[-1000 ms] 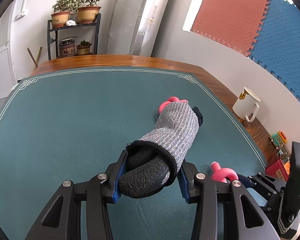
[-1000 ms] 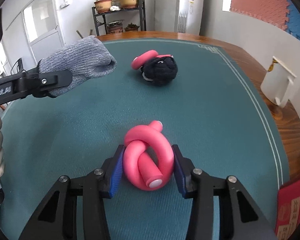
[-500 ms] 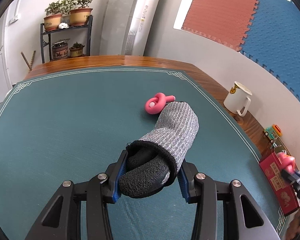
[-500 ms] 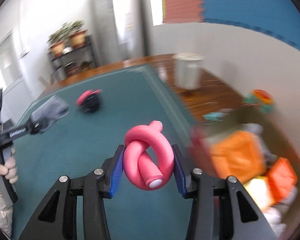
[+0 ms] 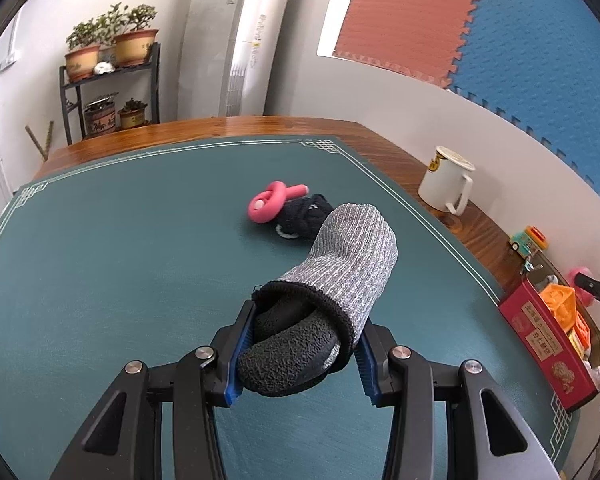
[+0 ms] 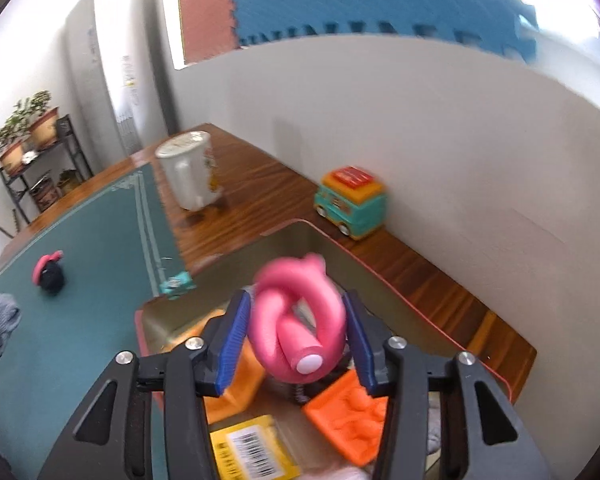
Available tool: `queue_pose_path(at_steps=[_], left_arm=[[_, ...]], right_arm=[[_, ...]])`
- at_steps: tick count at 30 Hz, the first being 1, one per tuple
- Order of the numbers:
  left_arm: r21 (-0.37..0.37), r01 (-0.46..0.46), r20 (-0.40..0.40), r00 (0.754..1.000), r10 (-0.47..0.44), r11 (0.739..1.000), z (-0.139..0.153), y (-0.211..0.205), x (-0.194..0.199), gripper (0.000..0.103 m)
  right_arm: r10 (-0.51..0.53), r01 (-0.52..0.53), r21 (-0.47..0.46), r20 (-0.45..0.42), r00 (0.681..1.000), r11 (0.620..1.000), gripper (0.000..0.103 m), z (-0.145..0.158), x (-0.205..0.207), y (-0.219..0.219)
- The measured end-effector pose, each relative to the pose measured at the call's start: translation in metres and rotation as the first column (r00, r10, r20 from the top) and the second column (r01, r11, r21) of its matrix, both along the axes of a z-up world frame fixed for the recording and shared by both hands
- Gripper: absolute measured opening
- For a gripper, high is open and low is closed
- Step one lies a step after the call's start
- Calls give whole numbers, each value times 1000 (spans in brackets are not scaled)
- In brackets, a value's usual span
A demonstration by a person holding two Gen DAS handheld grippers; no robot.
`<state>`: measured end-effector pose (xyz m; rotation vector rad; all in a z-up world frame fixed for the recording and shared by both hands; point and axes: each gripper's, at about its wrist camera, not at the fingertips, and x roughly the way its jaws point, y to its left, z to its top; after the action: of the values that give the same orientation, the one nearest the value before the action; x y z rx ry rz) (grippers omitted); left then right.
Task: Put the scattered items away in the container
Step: 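Carry the sock and pink knot over the red box and release both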
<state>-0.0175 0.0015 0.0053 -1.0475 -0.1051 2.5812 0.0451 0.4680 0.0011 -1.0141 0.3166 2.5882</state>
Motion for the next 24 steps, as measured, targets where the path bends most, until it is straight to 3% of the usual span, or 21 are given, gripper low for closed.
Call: queue_pose_path(at_steps=[3, 13, 24], left_arm=[[-3, 17, 5, 1000, -16, 1000, 1, 9, 2, 46], [-14, 143, 9, 990, -143, 990, 15, 72, 16, 46], [-58, 355, -28, 934, -357, 933, 47, 207, 39, 46]], right_arm=[[-6, 5, -15, -20, 1000, 1000, 67, -2, 12, 4], [-13, 6, -52, -140, 990, 999, 71, 3, 65, 21], [-6, 0, -24, -245, 970, 1000, 76, 6, 116, 31]])
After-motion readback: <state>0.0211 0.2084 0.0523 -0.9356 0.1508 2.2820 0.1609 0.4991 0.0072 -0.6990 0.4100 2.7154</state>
